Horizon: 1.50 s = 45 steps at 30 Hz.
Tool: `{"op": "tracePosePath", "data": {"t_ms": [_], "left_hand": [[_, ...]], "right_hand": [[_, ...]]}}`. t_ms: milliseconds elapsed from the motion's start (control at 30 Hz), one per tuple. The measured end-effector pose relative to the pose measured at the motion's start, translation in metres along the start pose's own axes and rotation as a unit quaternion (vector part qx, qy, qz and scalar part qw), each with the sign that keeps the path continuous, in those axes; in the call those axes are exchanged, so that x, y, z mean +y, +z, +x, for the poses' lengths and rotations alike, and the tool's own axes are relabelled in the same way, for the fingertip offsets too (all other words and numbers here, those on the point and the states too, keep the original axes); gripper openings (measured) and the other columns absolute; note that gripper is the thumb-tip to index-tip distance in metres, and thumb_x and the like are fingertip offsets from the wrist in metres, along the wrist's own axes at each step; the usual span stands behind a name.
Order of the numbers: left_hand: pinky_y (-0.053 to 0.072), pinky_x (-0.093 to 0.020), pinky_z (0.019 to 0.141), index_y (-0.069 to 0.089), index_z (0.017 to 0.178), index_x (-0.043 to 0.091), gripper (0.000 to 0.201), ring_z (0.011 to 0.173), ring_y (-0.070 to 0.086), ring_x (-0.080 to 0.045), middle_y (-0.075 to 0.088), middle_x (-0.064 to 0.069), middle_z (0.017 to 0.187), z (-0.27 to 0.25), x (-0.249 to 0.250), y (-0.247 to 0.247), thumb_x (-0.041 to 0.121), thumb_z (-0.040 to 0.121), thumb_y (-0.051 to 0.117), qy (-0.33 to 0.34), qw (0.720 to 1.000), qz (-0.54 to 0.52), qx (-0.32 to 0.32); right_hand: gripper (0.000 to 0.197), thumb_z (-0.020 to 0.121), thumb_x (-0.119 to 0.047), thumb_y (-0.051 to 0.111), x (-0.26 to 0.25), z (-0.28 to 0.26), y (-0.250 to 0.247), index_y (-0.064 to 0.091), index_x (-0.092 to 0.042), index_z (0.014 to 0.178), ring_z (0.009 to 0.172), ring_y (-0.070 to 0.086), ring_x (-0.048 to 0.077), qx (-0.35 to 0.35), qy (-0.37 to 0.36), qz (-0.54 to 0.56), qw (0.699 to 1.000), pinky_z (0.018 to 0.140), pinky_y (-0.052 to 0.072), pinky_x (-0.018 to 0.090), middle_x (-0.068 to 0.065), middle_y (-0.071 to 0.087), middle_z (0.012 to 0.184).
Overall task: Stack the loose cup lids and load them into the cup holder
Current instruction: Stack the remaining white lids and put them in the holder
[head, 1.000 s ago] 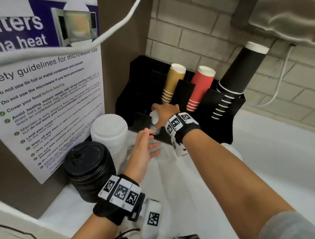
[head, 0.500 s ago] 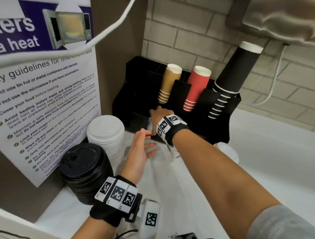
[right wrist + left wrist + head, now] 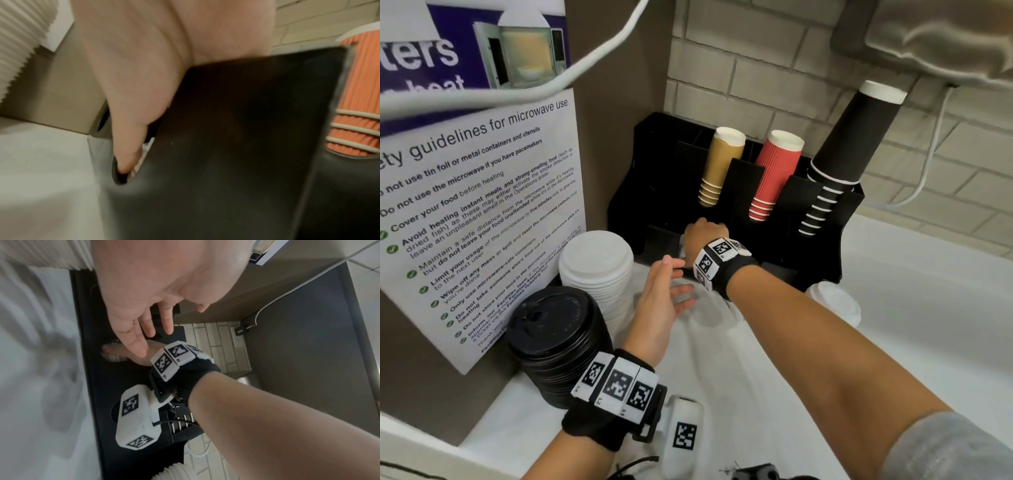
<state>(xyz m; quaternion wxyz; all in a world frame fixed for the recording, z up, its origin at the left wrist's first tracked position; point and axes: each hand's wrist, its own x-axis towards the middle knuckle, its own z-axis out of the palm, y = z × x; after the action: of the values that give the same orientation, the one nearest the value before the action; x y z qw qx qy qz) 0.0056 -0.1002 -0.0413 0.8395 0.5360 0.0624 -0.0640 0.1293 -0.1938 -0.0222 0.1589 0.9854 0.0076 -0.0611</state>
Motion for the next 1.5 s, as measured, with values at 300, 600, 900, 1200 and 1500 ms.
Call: {"op": "tracePosePath", "data": {"t_ms": [300, 600, 900, 1200, 1500], "left_hand": [[0.054, -0.031, 0.081, 0.060, 0.106, 0.018, 0.031, 0.096, 0.060, -0.019, 0.055, -0.005, 0.112, 0.000, -0.001, 0.002, 0.037, 0.103, 0.036, -0.007, 1.000, 0.008, -0.011], [0.052, -0.032, 0.084, 0.060, 0.104, 0.018, 0.029, 0.098, 0.060, -0.019, 0.055, -0.003, 0.115, 0.003, -0.004, 0.007, 0.035, 0.103, 0.036, -0.007, 0.999, 0.031, -0.031], [0.053, -0.030, 0.083, 0.065, 0.098, 0.022, 0.030, 0.101, 0.062, -0.018, 0.056, -0.002, 0.115, -0.001, -0.011, 0.018, 0.036, 0.103, 0.039, -0.013, 0.997, 0.048, -0.062], [0.052, -0.030, 0.086, 0.064, 0.102, 0.020, 0.028, 0.102, 0.062, -0.017, 0.059, 0.002, 0.109, -0.005, -0.014, 0.015, 0.032, 0.104, 0.039, -0.014, 0.995, 0.063, -0.071], [0.048, -0.014, 0.090, 0.028, 0.137, 0.058, 0.087, 0.125, 0.051, 0.000, 0.042, 0.018, 0.145, -0.018, -0.020, 0.022, 0.037, 0.068, 0.077, 0.082, 0.950, 0.140, -0.266]], "right_hand": [[0.058, 0.080, -0.045, 0.067, 0.034, -0.053, -0.022, 0.052, -0.011, 0.124, 0.119, 0.038, 0.030, 0.109, -0.018, 0.206, 0.972, 0.095, 0.041, 0.038, 0.012, 0.044, 0.125], [0.031, 0.079, -0.043, 0.072, 0.148, -0.170, 0.024, 0.056, -0.023, 0.097, 0.085, 0.051, 0.011, 0.148, 0.200, 0.444, 0.861, 0.066, 0.036, 0.018, 0.003, 0.053, 0.109], [0.048, 0.066, -0.026, 0.086, 0.151, -0.176, 0.064, 0.053, -0.017, 0.100, 0.081, 0.045, 0.013, 0.134, 0.243, 0.433, 0.858, 0.058, 0.029, 0.011, 0.004, 0.042, 0.110], [0.045, 0.069, -0.022, 0.083, 0.152, -0.181, 0.057, 0.054, -0.013, 0.101, 0.073, 0.041, 0.004, 0.199, 0.245, 0.434, 0.844, 0.060, 0.030, 0.011, 0.006, 0.046, 0.108], [0.032, 0.073, -0.021, 0.081, 0.091, -0.180, 0.012, 0.056, -0.013, 0.091, 0.090, 0.063, 0.025, 0.165, 0.014, 0.665, 0.729, 0.078, 0.050, 0.036, 0.013, 0.062, 0.100]]}}
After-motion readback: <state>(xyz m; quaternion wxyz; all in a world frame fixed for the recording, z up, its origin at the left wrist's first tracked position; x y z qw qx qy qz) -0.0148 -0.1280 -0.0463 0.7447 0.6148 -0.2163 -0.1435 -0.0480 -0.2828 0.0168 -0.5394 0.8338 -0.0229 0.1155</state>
